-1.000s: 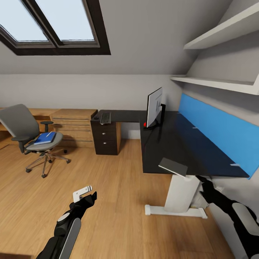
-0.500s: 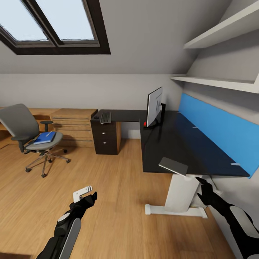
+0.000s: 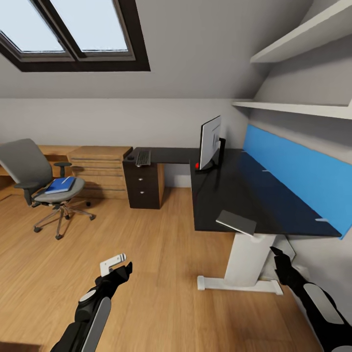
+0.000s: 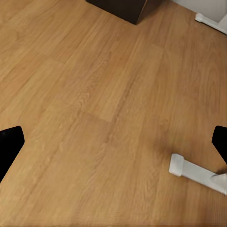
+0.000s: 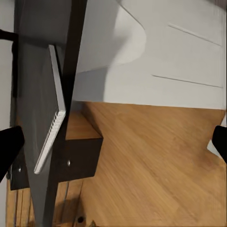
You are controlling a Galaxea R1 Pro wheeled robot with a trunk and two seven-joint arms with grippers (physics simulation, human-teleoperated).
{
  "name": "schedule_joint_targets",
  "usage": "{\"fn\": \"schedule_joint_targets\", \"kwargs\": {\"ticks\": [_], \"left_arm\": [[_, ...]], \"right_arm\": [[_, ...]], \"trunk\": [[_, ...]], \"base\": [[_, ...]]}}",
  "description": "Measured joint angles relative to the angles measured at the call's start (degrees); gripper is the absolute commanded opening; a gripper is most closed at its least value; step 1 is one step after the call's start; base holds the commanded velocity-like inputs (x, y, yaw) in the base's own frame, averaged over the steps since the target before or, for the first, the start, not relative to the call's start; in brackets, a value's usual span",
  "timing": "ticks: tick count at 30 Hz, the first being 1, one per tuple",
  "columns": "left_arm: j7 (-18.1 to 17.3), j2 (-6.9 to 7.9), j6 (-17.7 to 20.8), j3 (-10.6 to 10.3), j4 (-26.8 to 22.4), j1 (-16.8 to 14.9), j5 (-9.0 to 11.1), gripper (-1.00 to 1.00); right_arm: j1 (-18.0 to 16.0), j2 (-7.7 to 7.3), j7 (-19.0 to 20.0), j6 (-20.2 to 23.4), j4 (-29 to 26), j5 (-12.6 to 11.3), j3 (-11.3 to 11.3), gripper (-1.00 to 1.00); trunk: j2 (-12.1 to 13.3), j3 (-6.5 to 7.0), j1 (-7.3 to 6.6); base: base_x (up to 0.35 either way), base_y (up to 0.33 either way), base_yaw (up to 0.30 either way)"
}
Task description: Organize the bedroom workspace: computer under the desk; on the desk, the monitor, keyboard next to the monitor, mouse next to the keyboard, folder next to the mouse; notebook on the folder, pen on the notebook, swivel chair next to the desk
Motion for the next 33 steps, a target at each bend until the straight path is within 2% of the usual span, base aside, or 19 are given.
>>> {"fn": "schedule_joint_targets", "kwargs": {"ticks": [3, 10, 18, 21, 23, 24, 27, 33], "left_arm": [[0.0, -0.04, 0.0, -0.1, 0.5, 0.0, 0.0, 1.00], [0.0, -0.02, 0.0, -0.1, 0.6, 0.0, 0.0, 1.00], [0.0, -0.04, 0.0, -0.1, 0.6, 0.0, 0.0, 1.00], [0.0, -0.05, 0.0, -0.1, 0.7, 0.0, 0.0, 1.00], [-0.1, -0.07, 0.0, -0.2, 0.9, 0.0, 0.0, 1.00], [-0.5, -0.06, 0.0, -1.0, 1.4, 0.0, 0.0, 1.00], [-0.6, -0.04, 0.0, -2.0, 1.9, 0.0, -0.1, 1.00], [-0.6, -0.03, -0.1, -2.6, 2.3, 0.0, -0.2, 1.00]], "right_arm": [[0.0, 0.09, -0.1, -3.7, 0.1, 0.6, 0.6, 1.00], [0.0, 0.06, 0.1, -3.9, 0.0, 0.2, 2.1, 1.00], [0.0, 0.05, 0.2, -0.2, 0.0, -4.4, 2.3, 1.00], [0.0, 0.08, 0.3, 2.1, -0.5, -7.2, 2.3, 1.00], [0.0, 0.07, 0.4, 2.7, -1.9, -8.3, 2.3, 1.00], [-0.1, 0.06, 0.3, 3.2, -4.0, -9.0, 2.3, 1.00], [0.0, 0.05, 0.3, 3.5, -5.2, -9.2, 2.3, 1.00], [0.0, 0.05, 0.4, 3.7, -6.2, -9.4, 2.4, 1.00]], "trunk": [[-1.2, -0.54, 0.66], [-4.0, -1.80, 2.20], [-7.2, -3.23, 3.95], [-8.0, -3.60, 4.40], [-8.0, -3.60, 4.40], [-8.0, -3.59, 4.40], [-8.0, -3.60, 4.40], [-8.0, -3.60, 4.40]], "base": [[0.000, 0.000, 0.000], [0.000, 0.000, 0.000], [0.000, 0.000, 0.000], [0.000, 0.000, 0.000], [0.000, 0.000, 0.000], [0.000, 0.000, 0.000], [0.000, 0.000, 0.000], [0.000, 0.000, 0.000]]}}
